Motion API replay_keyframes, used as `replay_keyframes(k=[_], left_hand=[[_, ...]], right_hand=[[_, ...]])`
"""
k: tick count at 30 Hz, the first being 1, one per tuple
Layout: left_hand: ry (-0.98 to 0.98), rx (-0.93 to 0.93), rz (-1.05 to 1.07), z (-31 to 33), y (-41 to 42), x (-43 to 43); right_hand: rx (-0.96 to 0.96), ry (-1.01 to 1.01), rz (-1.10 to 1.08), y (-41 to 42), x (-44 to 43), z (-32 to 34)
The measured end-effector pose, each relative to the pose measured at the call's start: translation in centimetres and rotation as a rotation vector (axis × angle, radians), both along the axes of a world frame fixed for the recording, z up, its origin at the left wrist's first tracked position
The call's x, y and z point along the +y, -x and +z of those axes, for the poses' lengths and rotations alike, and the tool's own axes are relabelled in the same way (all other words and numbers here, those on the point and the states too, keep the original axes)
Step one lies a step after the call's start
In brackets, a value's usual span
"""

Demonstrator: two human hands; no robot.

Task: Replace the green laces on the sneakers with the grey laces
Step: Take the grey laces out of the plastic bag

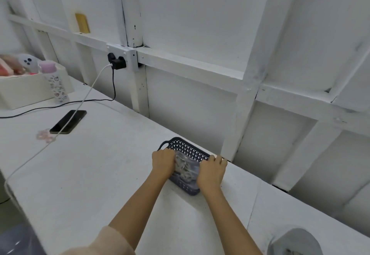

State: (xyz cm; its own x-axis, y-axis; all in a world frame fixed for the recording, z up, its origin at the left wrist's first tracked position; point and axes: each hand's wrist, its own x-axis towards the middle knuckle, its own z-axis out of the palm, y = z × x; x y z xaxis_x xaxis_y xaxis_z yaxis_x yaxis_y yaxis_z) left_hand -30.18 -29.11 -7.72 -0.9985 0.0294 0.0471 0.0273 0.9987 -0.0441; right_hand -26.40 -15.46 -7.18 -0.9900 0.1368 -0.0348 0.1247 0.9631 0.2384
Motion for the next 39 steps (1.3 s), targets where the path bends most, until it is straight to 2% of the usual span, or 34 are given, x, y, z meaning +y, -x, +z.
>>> replay_keyframes(k=[7,13,16,21,23,26,32,34,36,38,39], left_hand=[[-0.373,0.081,0.026,0.2,-0.8,-1.9],[-0.721,0.116,0.031,2.8,-0.7,-4.1],[-0.855,0.090,0.033,4.7,-0.8,-5.6],[-1.188,-0.006,0.011,8.0,-2.6,-7.2],[-1.300,-0.039,0.002,8.8,-3.8,-7.3],[-1.431,-0.068,0.002,9.5,-5.7,-7.3],[-1.396,-0.202,-0.016,5.0,-10.1,-7.4],[-1.249,-0.237,-0.020,2.1,-11.3,-7.7],[-0.997,-0.266,-0.050,-0.5,-12.6,-7.8],[-0.770,-0.157,-0.131,-2.4,-14.2,-7.2],[-0.751,-0.081,-0.195,-2.6,-15.2,-6.5]], right_hand=[[0.006,0.077,-0.034,-0.8,0.1,0.3],[0.127,0.329,-0.087,-1.5,0.4,0.5],[0.203,0.607,-0.126,-2.2,0.5,1.0],[0.418,1.359,-0.254,-4.8,0.4,3.2],[0.470,1.525,-0.296,-6.2,0.5,4.3],[0.540,1.639,-0.377,-8.3,0.9,4.9],[0.378,1.897,-0.472,-15.1,2.1,3.0],[0.319,1.903,-0.569,-17.2,2.3,1.0],[0.263,1.927,-0.696,-18.7,2.0,-1.1],[0.226,1.945,-0.771,-19.5,1.8,-2.3],[0.218,1.949,-0.781,-19.6,1.7,-2.4]])
